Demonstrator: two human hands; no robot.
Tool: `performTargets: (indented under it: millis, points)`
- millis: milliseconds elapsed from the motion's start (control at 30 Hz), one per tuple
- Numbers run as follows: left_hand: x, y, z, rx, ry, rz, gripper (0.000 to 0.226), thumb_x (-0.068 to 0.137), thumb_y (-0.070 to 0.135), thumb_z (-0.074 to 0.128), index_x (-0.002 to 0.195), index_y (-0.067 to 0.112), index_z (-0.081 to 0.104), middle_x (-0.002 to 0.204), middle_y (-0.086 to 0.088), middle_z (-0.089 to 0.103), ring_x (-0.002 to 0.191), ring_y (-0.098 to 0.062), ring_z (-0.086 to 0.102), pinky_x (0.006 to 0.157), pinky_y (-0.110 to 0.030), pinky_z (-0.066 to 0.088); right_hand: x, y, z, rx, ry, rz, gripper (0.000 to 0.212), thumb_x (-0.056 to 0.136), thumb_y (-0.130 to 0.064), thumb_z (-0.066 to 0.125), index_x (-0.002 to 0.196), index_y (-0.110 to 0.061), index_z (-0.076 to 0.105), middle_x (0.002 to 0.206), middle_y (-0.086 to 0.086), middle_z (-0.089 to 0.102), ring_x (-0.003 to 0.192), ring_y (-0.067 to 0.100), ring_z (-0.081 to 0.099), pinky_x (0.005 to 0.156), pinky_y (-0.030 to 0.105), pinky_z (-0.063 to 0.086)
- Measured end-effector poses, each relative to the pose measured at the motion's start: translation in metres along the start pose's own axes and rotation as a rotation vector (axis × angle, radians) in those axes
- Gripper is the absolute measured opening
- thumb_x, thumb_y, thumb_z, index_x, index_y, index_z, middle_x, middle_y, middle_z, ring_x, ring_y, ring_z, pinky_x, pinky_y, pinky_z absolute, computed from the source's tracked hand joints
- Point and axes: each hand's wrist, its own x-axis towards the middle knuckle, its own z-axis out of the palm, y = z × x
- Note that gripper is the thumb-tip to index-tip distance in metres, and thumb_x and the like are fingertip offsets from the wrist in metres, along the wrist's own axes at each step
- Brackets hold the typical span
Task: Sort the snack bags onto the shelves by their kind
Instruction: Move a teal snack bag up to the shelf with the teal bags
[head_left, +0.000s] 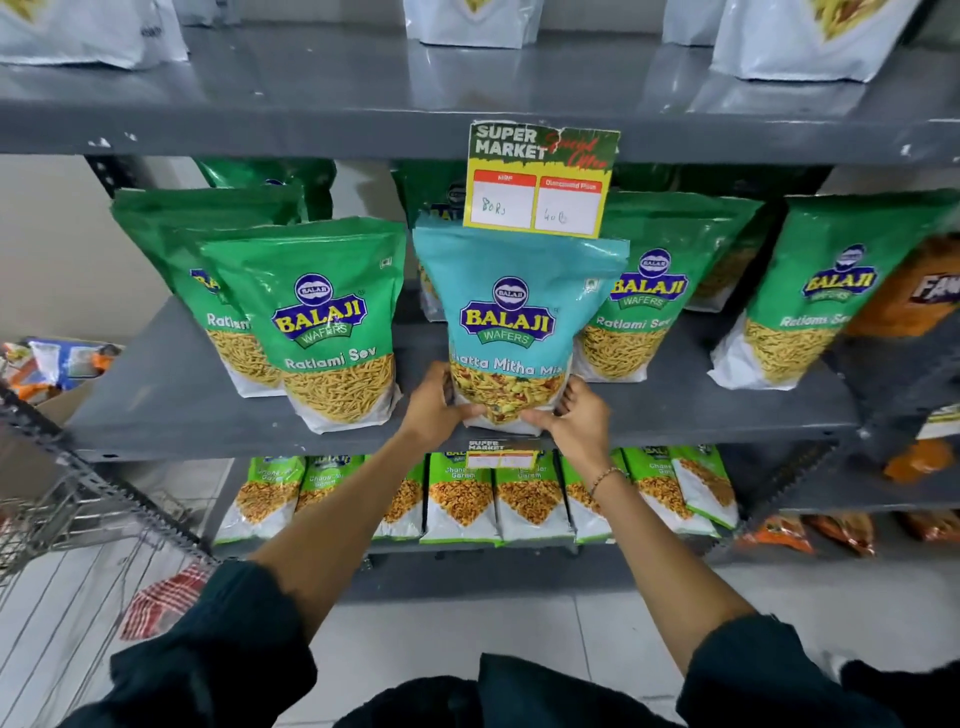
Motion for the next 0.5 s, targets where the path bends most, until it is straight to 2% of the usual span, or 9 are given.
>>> performTargets:
  millis: [67,133,167,200,233,267,400,500]
  points:
    - [-0.018,0.004,0.001,-0.006,-0.021,0.019,0.056,0.072,0.011,0.077,0.116,0.002,0.043,0.113,-0.028,0.052,0.113,-0.036,0.049,0.082,-0.043,0.045,-0.02,-0.003,-0.005,0.013,0.013,0.005,0.049,0.058,-0.008,0.084,0.091,-0.03,0.056,0.095,-0.006,0.067,0.091,0.014,0.065,0.085,0.035,0.053]
    - [-0.036,0.006,0.0,-0.016,-0.033,0.03,0.056,0.071,0.011,0.078,0.115,0.001,0.044,0.115,-0.028,0.052,0.114,-0.036,0.049,0.086,-0.048,0.045,-0.041,-0.008,-0.011,0.033,0.022,0.005,0.049,0.059,-0.005,0.083,0.09,-0.032,0.056,0.094,-0.009,0.067,0.09,0.009,0.065,0.084,0.032,0.053]
    - [-0.045,0.006,-0.002,-0.03,-0.045,0.048,0.058,0.07,0.012,0.079,0.116,0.003,0.045,0.11,-0.024,0.057,0.112,-0.035,0.053,0.082,-0.043,0.047,-0.051,-0.011,-0.014,0.045,0.017,0.006,0.049,0.059,-0.005,0.083,0.092,-0.03,0.057,0.095,-0.007,0.068,0.091,0.009,0.065,0.084,0.031,0.053]
    - [-0.054,0.006,-0.003,-0.044,-0.053,0.067,0.059,0.069,0.012,0.079,0.117,0.004,0.045,0.106,-0.012,0.06,0.109,-0.027,0.056,0.078,-0.03,0.048,-0.061,-0.014,-0.017,0.057,0.01,0.003,0.049,0.059,-0.005,0.083,0.095,-0.026,0.058,0.097,-0.004,0.068,0.092,0.01,0.065,0.085,0.031,0.053]
    - [-0.065,0.007,-0.006,-0.053,-0.055,0.086,0.061,0.068,0.011,0.08,0.118,0.005,0.046,0.106,-0.002,0.058,0.107,-0.019,0.054,0.079,-0.019,0.045,-0.07,-0.019,-0.02,0.067,0.002,-0.005,0.05,0.058,-0.004,0.083,0.098,-0.022,0.058,0.098,-0.002,0.069,0.093,0.011,0.065,0.085,0.03,0.053]
    - [-0.074,0.01,-0.009,-0.072,-0.05,0.101,0.061,0.068,0.009,0.08,0.118,0.004,0.047,0.109,0.002,0.055,0.108,-0.014,0.051,0.081,-0.015,0.043,-0.078,-0.026,-0.023,0.072,-0.002,-0.014,0.051,0.058,-0.004,0.083,0.099,-0.019,0.058,0.097,-0.002,0.068,0.093,0.012,0.065,0.085,0.029,0.053]
    - [-0.113,0.03,-0.03,-0.095,-0.007,0.194,0.062,0.068,0.01,0.08,0.121,0.004,0.046,0.111,0.003,0.052,0.106,-0.009,0.05,0.09,-0.022,0.039,-0.1,-0.059,-0.03,0.102,-0.04,-0.071,0.052,0.056,-0.004,0.084,0.1,-0.018,0.059,0.098,-0.002,0.069,0.095,0.012,0.065,0.085,0.027,0.053]
    - [-0.134,0.047,-0.052,-0.043,0.093,0.289,0.064,0.065,0.023,0.083,0.117,0.009,0.05,0.104,0.005,0.054,0.1,-0.014,0.054,0.089,-0.027,0.045,-0.107,-0.092,-0.033,0.115,-0.081,-0.127,0.048,0.056,-0.006,0.085,0.094,-0.022,0.062,0.098,-0.001,0.069,0.096,0.014,0.065,0.084,0.026,0.052]
